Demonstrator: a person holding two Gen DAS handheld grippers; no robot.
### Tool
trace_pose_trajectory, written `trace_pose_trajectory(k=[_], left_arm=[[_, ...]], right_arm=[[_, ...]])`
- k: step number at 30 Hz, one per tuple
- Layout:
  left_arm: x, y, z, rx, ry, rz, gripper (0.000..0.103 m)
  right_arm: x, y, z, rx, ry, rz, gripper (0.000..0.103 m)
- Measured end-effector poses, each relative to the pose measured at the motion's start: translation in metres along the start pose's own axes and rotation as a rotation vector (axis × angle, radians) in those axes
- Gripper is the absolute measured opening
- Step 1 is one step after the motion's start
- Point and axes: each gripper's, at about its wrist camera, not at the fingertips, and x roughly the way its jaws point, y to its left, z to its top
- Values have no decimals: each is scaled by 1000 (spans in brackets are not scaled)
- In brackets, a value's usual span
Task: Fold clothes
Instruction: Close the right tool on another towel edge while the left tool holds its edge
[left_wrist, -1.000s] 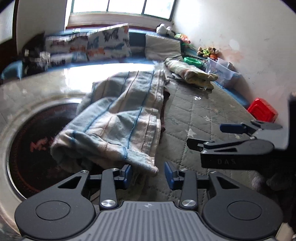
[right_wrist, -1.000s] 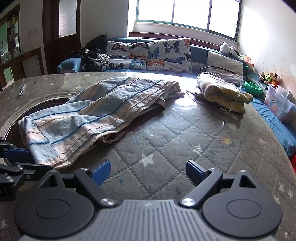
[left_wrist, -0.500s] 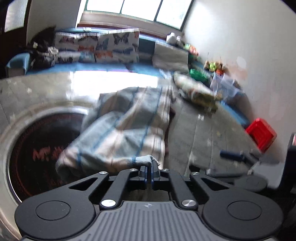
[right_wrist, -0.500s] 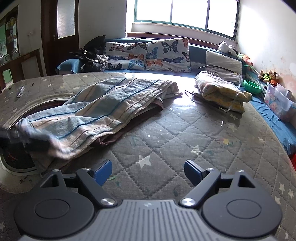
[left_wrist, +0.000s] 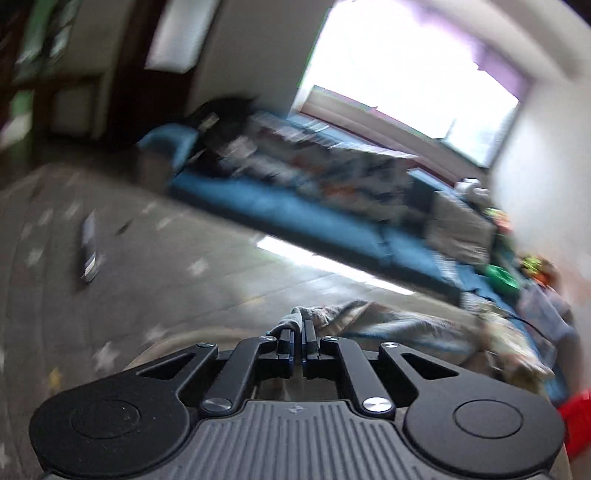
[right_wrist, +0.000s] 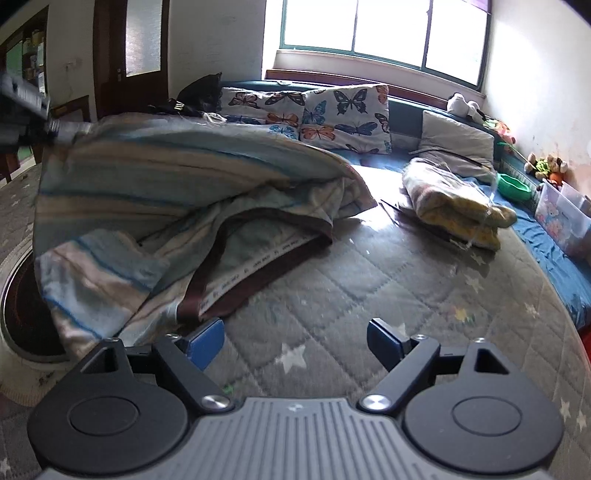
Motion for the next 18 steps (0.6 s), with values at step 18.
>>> trace_pose_trajectory(k=[18], left_arm=[[-53, -81, -116, 617, 94, -320, 40]], right_arm=[[95, -36, 65, 47, 49, 37, 62]])
